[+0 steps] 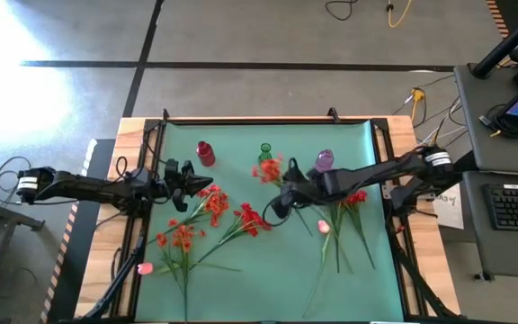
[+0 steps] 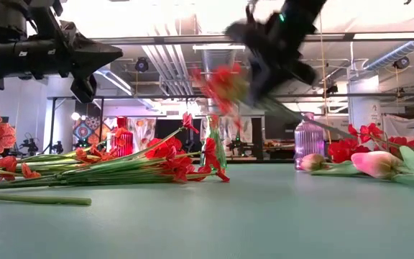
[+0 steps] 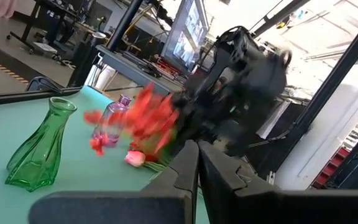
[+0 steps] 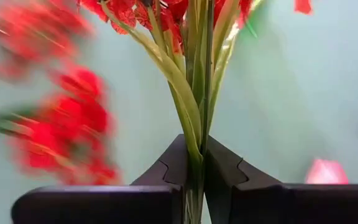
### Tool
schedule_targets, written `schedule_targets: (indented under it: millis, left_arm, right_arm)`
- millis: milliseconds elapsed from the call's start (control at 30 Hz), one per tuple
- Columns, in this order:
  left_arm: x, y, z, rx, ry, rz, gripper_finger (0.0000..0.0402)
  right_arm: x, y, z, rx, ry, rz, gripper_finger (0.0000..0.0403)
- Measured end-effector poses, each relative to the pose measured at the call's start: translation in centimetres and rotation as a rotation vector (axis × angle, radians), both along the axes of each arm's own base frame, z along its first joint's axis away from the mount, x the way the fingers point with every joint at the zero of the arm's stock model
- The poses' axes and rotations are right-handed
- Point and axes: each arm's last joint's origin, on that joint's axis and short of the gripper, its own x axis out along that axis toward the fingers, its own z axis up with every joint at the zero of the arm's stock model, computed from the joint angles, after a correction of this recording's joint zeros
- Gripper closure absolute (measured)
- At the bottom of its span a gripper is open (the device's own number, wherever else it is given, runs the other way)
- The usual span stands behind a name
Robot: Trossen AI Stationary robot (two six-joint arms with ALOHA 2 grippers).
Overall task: Sort flowers into vase by color
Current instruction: Put the middle right orange flower in the green flower vase
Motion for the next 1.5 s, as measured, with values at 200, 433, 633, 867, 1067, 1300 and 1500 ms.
schedule_targets:
  millis: [200, 433, 633, 867, 1067, 1300, 1500]
  left_arm:
    - [0.0, 0.0, 0.0, -0.018, -0.001, -0.003, 0.0401]
    - [0.1, 0.0, -0.2, -0.047, 0.011, -0.007, 0.0401]
    - [0.2, 0.0, -0.4, -0.06, 0.025, 0.002, 0.0401]
    - [0.2, 0.2, -0.5, -0.072, 0.026, 0.06, 0.0401]
    - [0.2, 0.2, -0.5, -0.074, 0.027, 0.068, 0.0401]
    - [0.2, 0.2, -0.5, -0.067, 0.028, 0.07, 0.0401]
    - [0.2, 0.3, -0.5, -0.065, 0.03, 0.071, 0.0401]
  right_arm:
    - [1.8, -1.6, 3.3, -0.198, -0.342, 0.186, 0.0375]
    - [2.1, -5.0, 3.6, -0.451, -0.71, 0.202, 0.0374]
    - [-0.1, -8.7, 2.9, -0.636, -0.941, 0.06, 0.0374]
    - [-1.9, -13.1, 1.8, -0.724, -0.87, -0.124, 0.0374]
    - [-2.3, -14.6, 1.8, -0.733, -0.867, -0.166, 0.0374]
    - [-2.0, -14.7, 1.2, -0.736, -0.844, -0.151, 0.0374]
    - [-1.5, -14.9, 0.2, -0.732, -0.812, -0.143, 0.0374]
